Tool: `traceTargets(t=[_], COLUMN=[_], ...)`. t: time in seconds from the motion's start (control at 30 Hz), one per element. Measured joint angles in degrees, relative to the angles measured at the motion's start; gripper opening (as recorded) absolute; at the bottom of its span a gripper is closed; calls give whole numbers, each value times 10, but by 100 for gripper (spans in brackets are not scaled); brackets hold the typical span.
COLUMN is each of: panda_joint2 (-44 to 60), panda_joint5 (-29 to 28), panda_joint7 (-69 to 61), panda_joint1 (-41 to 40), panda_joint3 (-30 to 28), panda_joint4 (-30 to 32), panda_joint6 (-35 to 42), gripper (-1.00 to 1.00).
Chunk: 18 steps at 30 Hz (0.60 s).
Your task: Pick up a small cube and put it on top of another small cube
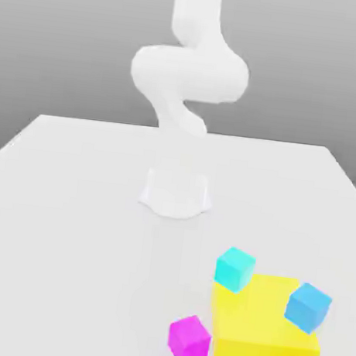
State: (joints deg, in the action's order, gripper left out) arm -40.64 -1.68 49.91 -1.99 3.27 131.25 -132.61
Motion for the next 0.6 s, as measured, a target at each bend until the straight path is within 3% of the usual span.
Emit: traceTargets(t=[0.33, 0.6], panda_joint2=[210, 378], panda_joint5=[-91, -174], panda_joint7=[181, 332], panda_joint1=[-61, -60], panda_joint3=[122, 171], panda_joint4=[-21, -39], panda_joint6=[-33, -58], gripper=[0, 0])
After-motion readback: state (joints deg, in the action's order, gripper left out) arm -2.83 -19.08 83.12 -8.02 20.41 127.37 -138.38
